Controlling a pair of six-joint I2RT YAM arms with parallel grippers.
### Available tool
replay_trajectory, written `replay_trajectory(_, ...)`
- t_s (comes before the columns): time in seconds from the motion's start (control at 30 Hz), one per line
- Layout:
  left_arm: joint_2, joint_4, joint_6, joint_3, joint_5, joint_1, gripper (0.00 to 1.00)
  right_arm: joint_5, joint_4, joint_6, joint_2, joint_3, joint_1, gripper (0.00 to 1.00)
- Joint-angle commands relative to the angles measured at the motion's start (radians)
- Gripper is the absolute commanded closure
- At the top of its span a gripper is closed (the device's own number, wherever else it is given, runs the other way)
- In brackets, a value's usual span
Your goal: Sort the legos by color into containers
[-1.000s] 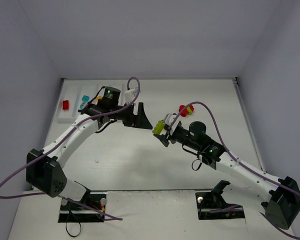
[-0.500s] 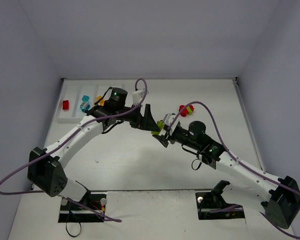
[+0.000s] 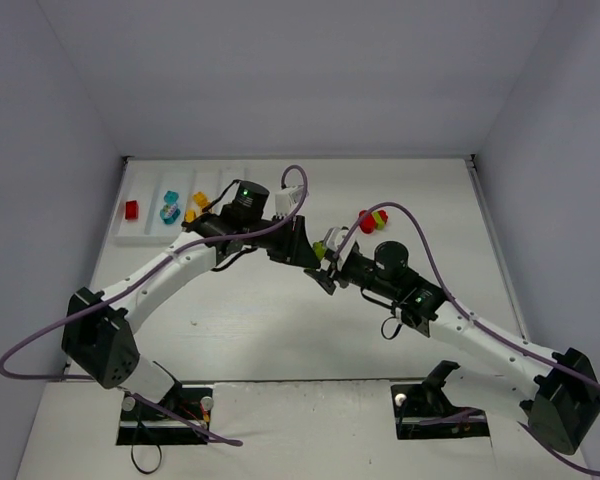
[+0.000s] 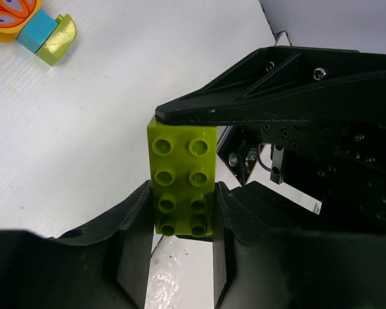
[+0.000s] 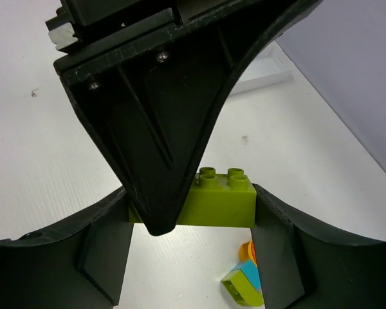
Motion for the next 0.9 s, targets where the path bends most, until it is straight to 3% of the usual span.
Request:
replay_trajectory(0.0, -0.011, 0.014, 0.057, 0.083, -0.075, -0.003, 0.98, 0.012, 0.068, 0.024, 0.019, 0.041, 0.006, 0.72)
replay_trajectory(0.07, -0.002, -0.040, 0.103, 0.106, -0.123, -0.002, 0.99, 0.043, 0.067, 0.037, 0.027, 0.035, 0.003, 0.59)
replay_trajectory(0.1, 0.002, -0.062, 0.120, 0.132, -0.178, 0.002, 0.99, 0.053, 0.070, 0.044, 0.027, 0.032, 0.003, 0.43)
replay_trajectory(0.2, 0.023, -0.132, 0.184, 0.170, -0.269, 0.017, 0.99, 0.119, 0.065, 0.070, 0.026, 0.020, 0.003, 0.32)
replay_trajectory(0.33, 0.070, -0.202, 0.260, 0.256, -0.491, 0.084, 0.99, 0.239, 0.047, 0.129, 0.030, 0.011, -0.005, 0.32)
replay_trajectory(0.47, 0.149, -0.193, 0.264, 0.305, -0.628, 0.199, 0.99, 0.317, 0.022, 0.183, 0.042, 0.011, -0.015, 0.30)
replay_trajectory(0.63, 0.273, -0.152, 0.295, 0.406, -0.747, 0.327, 0.99, 0.359, 0.030, 0.258, 0.055, -0.024, -0.032, 0.30)
replay_trajectory(0.87, 0.579, -0.126, 0.318, 0.736, -0.860, 0.406, 0.98, 0.373, 0.018, 0.379, 0.073, -0.052, -0.051, 0.30)
